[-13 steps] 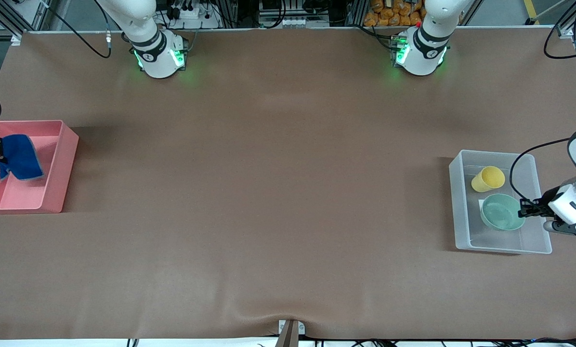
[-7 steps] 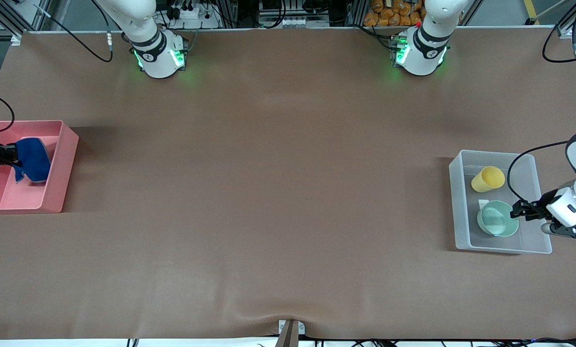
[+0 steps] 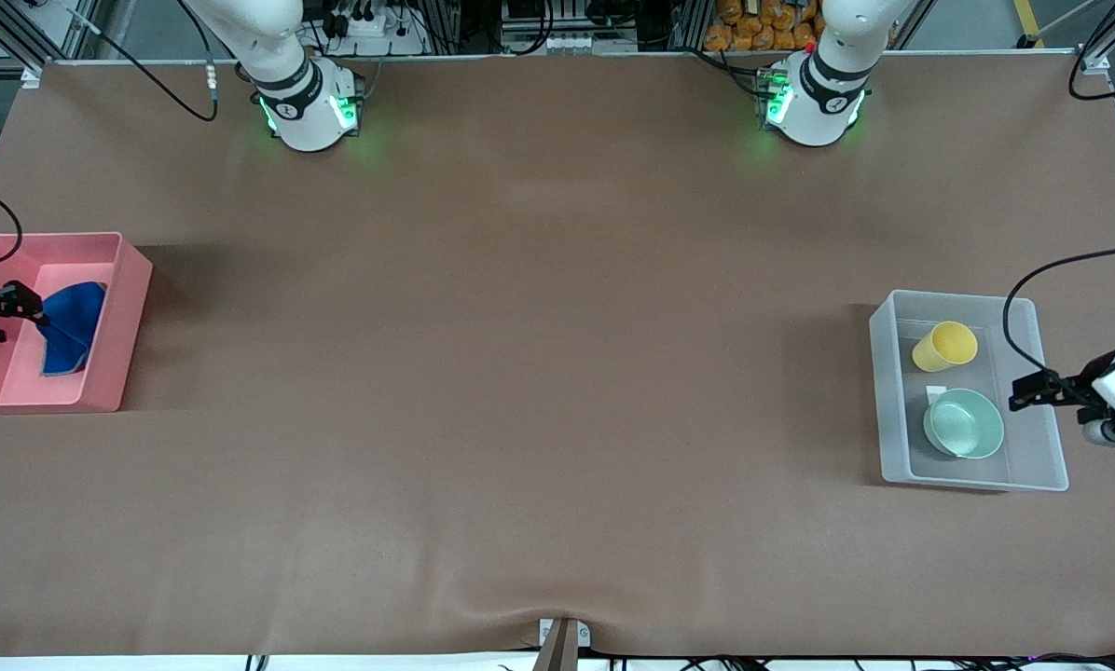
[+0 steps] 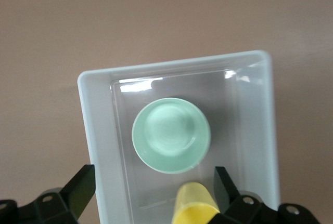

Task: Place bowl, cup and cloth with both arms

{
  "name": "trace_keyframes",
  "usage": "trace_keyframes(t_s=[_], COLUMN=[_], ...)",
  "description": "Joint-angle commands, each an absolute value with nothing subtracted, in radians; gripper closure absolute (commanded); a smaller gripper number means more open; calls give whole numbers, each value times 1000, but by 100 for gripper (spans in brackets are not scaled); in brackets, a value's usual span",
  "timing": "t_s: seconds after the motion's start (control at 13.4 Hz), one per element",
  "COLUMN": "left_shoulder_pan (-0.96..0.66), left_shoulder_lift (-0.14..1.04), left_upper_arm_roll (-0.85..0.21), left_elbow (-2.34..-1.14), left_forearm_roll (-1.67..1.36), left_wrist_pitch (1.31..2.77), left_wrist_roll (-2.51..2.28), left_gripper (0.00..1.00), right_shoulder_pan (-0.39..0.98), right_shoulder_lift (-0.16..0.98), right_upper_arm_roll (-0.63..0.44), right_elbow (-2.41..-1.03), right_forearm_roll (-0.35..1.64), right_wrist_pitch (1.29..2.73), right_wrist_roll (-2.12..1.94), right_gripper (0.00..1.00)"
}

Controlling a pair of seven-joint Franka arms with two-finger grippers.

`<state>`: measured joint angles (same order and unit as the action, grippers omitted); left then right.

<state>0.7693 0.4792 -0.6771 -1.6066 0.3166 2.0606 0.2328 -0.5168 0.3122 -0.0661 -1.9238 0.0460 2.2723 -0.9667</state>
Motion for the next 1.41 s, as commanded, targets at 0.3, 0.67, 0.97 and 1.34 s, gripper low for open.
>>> trace_keyframes(t_s=[0.3, 0.67, 0.97, 1.34], left_shoulder_pan=[770, 772, 758, 352], left_shoulder_lift=[194, 140, 140, 58], left_upper_arm_roll=[-738, -795, -784, -386], left_elbow=[-1632, -1530, -1477, -1492], left_forearm_roll=[158, 156, 63, 0], left_wrist_pitch=[1902, 1772, 1721, 1626], left_wrist_roll=[80, 55, 55, -73], left_gripper=[0, 0, 0, 0], right_shoulder_pan=[-281, -108, -35, -9], right_shoulder_lift=[97, 14, 14, -3], right_upper_arm_roll=[-69, -66, -58, -51], right_elbow=[-1901, -1769, -1591, -1473], right_forearm_roll=[49, 49, 60, 49], right_wrist_pitch=[1996, 1664, 1447, 1319], right_wrist_roll=[-496, -128, 85, 94], right_gripper=[0, 0, 0, 0])
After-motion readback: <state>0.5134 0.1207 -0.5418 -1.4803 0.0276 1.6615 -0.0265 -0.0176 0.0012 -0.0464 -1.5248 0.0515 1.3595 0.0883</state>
